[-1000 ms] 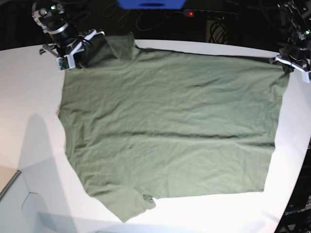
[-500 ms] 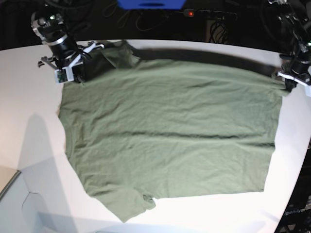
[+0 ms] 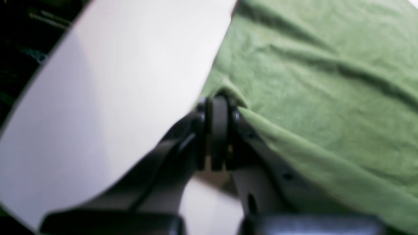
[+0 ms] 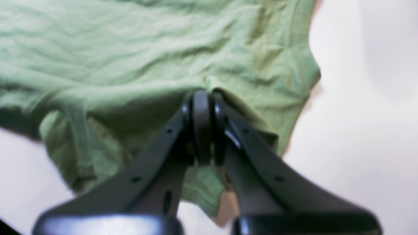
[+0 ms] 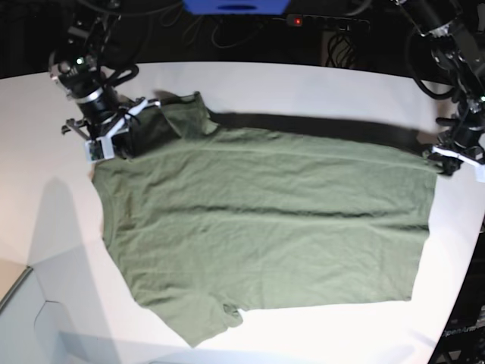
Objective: Layout the t-shirt on the table in an organized manner, then fold the t-shirt properly
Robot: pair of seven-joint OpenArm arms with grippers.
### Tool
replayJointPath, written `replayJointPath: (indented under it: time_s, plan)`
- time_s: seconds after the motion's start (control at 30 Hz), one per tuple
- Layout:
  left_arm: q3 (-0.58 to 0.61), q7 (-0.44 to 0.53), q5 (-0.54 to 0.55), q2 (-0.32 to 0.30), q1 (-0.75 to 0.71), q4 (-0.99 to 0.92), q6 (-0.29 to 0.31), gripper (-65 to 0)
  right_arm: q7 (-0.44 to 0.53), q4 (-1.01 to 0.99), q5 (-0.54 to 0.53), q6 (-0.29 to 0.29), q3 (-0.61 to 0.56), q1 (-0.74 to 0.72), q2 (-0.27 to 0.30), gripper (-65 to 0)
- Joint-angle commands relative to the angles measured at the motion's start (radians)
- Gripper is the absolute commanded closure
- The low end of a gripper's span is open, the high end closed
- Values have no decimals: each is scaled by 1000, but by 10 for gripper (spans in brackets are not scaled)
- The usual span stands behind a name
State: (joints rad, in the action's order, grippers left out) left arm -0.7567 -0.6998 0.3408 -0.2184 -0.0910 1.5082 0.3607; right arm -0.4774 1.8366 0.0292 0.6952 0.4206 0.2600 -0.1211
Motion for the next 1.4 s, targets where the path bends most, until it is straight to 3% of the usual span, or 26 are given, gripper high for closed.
replayJointPath:
  time_s: [0.0,0.5,0.9,1.37]
  plan:
    - [1,22,11,-19,15,2,1,-1,27,5,-15,3,1,-23,10,0]
    - [1,24,11,-39,133,-139,1,-1,27,-96,-15,3,-1,-175,30,0]
    - [3,30,11,-39,179,-142,1,-1,27,-177,-15,3,-2,-276,51,0]
    - [3,35,11,-40,221,-237,1,-1,27,-288,-15,3,-2,-325,71,0]
